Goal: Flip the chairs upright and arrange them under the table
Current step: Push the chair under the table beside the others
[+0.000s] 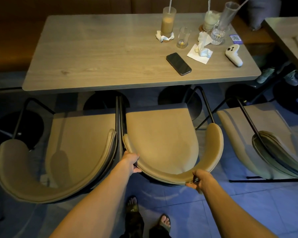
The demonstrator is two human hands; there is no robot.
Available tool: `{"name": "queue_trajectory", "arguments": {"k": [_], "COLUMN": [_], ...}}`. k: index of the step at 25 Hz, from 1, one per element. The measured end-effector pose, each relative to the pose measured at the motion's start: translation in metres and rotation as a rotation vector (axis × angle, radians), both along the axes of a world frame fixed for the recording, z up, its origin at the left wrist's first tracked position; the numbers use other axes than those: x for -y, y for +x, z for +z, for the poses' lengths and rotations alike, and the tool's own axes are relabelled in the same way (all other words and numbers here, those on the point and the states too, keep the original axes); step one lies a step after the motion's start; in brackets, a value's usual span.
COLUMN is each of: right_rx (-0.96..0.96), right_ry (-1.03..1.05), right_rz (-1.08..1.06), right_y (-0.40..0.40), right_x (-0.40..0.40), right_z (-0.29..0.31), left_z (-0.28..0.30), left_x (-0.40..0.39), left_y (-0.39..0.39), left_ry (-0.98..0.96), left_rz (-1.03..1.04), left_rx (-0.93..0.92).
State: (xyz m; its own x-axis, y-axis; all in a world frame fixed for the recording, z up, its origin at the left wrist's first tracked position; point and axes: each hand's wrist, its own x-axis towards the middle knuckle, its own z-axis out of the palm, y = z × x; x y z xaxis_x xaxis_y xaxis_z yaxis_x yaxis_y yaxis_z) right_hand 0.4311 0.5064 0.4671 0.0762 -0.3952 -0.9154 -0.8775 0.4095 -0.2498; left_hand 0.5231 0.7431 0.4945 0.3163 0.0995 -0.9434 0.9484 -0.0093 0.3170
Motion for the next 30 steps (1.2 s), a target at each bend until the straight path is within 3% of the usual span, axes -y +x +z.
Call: {"name": "queue_trajectory", "arguments": {"k": [4, 6, 9, 11, 13, 14, 16, 19, 23, 30], "right_rx": [-0.06, -0.142, -0.254, -0.065, 0.149, 0.198, 0.25, 0.21, 0.148, 0.153], "right_ry": [-0.053, -0.199, -0.537, -0.493, -0.187, -0.059, 0.025, -0.047, -0.207, -0.227], "right_rz": [0.06, 0.123, 0.509, 0.795, 0.923, 0.926, 0.92, 0.986, 1.114, 1.107], "right_y": [0.003, 0.012, 0.027, 0.04, 0.053, 0.055, 0.067, 0.078, 0.083, 0.094], "right_x": [-0.004, -0.017, -0.053, -0.089, -0.128, -0.146, -0.17, -0.186, -0.188, -0.196], "right_z": [0.0, 0.006, 0.023, 0.019, 0.01, 0.007, 0.004, 0.008, 0.003, -0.005], "left_z": [0.0, 0.002, -0.001, 0.005, 0.003, -0.004, -0.028, -0.054, -0.043, -0.039], "left_x": [-0.005, -0.012, -0.037, -0.063, -0.089, -0.101, -0.119, -0.129, -0.126, -0.124], "left_y": [-0.004, -0.005, -0.001, 0.003, 0.007, 0.007, 0.006, 0.01, 0.021, 0.023], "left_ry": [-0.028, -0.011, 0.355, 0.612, 0.725, 0.709, 0.501, 0.316, 0.32, 0.38], "left_rz": [-0.029, -0.064, -0.232, -0.297, -0.34, -0.392, -0.47, -0.503, -0.563, -0.646], "left_rx": [-0.019, -0.004, 0.209, 0.382, 0.448, 0.429, 0.32, 0.233, 0.24, 0.246]}}
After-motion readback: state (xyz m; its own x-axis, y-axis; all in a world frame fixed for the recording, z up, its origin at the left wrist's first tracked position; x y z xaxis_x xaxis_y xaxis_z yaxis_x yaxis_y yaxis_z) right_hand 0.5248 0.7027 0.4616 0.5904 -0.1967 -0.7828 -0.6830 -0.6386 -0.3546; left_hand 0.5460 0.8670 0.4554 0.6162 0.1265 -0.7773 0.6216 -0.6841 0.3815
